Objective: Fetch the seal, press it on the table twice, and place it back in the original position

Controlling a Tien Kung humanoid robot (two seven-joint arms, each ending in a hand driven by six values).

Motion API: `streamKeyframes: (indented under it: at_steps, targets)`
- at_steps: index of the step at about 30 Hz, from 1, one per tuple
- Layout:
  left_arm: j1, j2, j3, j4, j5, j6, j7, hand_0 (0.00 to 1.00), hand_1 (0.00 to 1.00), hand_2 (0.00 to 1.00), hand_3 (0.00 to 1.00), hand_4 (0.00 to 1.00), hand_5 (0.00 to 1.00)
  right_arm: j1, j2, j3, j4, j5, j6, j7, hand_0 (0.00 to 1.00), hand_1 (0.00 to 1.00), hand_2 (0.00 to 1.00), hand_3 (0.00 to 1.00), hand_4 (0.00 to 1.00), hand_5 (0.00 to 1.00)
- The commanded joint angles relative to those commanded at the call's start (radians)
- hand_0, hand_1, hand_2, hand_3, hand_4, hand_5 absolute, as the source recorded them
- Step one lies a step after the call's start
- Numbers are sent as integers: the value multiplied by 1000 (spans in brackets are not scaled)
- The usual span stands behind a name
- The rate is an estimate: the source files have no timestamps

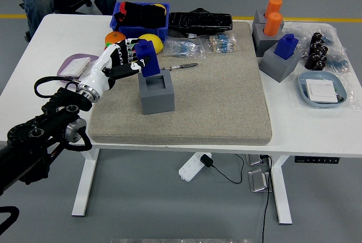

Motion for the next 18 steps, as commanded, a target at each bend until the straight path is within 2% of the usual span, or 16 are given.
streamKeyframes:
  at_steps: [5,11,18]
  targets:
    - [-6,-11,29,16,-4,1,-2,732,595,454,644,599,2,1,1,0,0,1,0,0,764,673,650,617,793,493]
    - [-10,-12,76,45,-11,8,-14,732,594,455,643,598,2,1,1,0,-1,1,0,0,764,673,650,617,793,494]
    - [-4,-20,87,57,-13,9,-16,731,593,455,642,596,2,1,2,-1,0,1,0,0,766,675,650,615,793,493]
